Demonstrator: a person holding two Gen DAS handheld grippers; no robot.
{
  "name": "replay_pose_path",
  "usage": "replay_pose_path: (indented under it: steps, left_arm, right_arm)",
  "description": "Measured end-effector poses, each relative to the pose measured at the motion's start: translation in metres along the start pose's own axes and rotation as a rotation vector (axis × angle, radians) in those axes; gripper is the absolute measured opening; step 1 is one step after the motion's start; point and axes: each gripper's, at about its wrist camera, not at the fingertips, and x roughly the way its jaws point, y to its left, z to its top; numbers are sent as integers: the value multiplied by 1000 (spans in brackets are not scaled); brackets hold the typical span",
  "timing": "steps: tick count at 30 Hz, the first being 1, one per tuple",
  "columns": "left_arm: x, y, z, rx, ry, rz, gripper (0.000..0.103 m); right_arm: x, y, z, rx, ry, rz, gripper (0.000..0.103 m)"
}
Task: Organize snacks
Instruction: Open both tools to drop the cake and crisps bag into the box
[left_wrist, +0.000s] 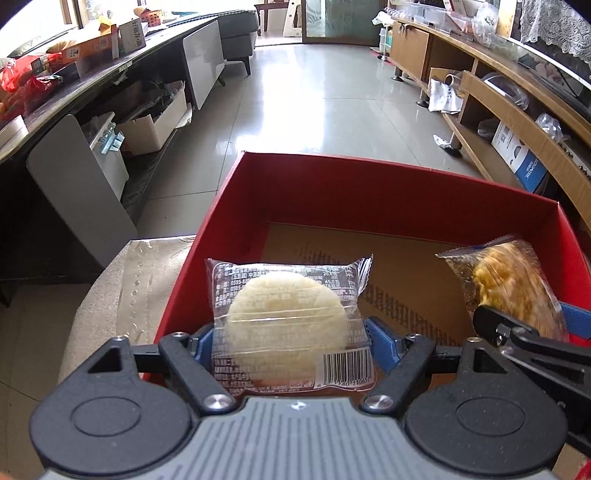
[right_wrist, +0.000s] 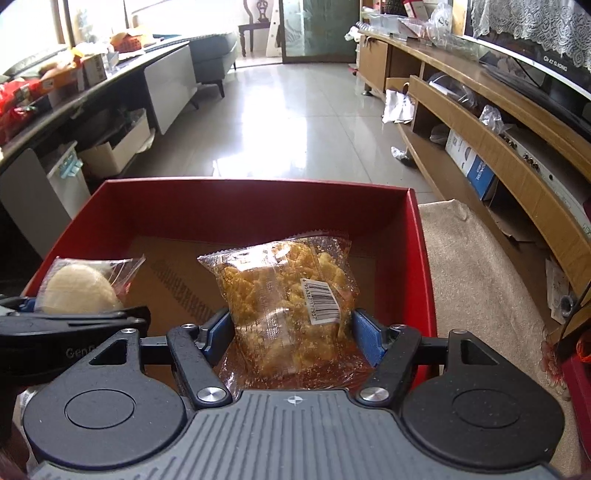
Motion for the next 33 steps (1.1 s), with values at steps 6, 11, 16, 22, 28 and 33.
replay_pose_path:
  steps: [6,11,16,22,28,33]
  left_arm:
    - [-1,5,3,-22,4,-17,80]
    - [-10,7,5,-20,-12,-29,81]
    - [-19,5,8,10,-56,-14,83]
    - [-29,12,8,-17,-63,-29,84]
    - [-45,20,3,-49,-66,-55,84]
    - [-59,24,-4,-62,-75,-69,84]
  right_arm:
    - [-5,-2,4,8,-26,7,79]
    - [-10,-6,6,20,-41,9,79]
    - [-17,-9,7,31,-57,11,81]
    - [-26,-10,7,34,-67,3,81]
    - [-42,-8,7,44,-81,11,82]
    - [-55,-2,6,39,-96,12,83]
